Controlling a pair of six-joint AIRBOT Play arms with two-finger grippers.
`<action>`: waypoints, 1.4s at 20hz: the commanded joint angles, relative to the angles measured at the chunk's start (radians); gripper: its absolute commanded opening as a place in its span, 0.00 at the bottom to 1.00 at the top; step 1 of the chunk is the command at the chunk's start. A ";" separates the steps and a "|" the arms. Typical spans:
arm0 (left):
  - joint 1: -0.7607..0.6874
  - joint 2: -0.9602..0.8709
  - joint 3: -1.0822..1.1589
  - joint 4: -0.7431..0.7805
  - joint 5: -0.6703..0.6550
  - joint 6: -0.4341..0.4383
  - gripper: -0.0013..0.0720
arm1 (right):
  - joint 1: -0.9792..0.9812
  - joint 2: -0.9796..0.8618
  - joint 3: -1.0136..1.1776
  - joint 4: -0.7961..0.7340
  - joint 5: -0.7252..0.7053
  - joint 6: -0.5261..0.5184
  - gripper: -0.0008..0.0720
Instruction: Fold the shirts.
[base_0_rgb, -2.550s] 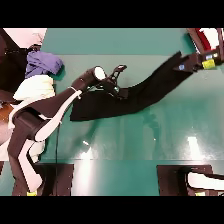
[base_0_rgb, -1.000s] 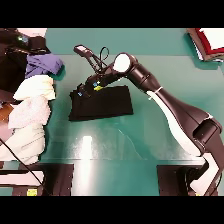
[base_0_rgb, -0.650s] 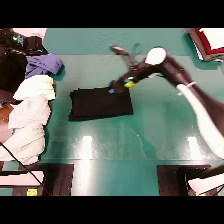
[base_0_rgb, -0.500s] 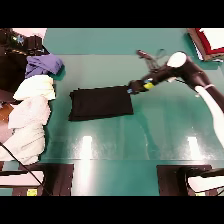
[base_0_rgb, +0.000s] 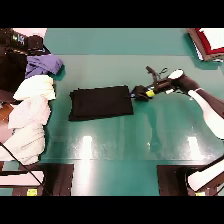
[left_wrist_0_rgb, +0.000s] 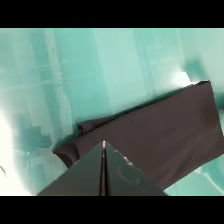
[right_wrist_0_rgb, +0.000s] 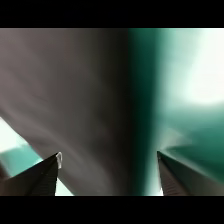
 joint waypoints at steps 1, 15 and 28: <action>0.001 -0.001 0.000 -0.002 0.000 0.002 0.05 | 0.091 -0.117 0.104 0.091 0.000 -0.004 0.81; -0.181 -0.001 0.000 -0.020 0.054 0.022 0.05 | -0.183 0.283 -0.143 0.055 -0.142 -0.071 0.03; -0.269 -0.001 0.000 -0.024 0.108 0.009 0.05 | -1.231 0.720 -0.534 -0.170 -0.264 -0.028 0.03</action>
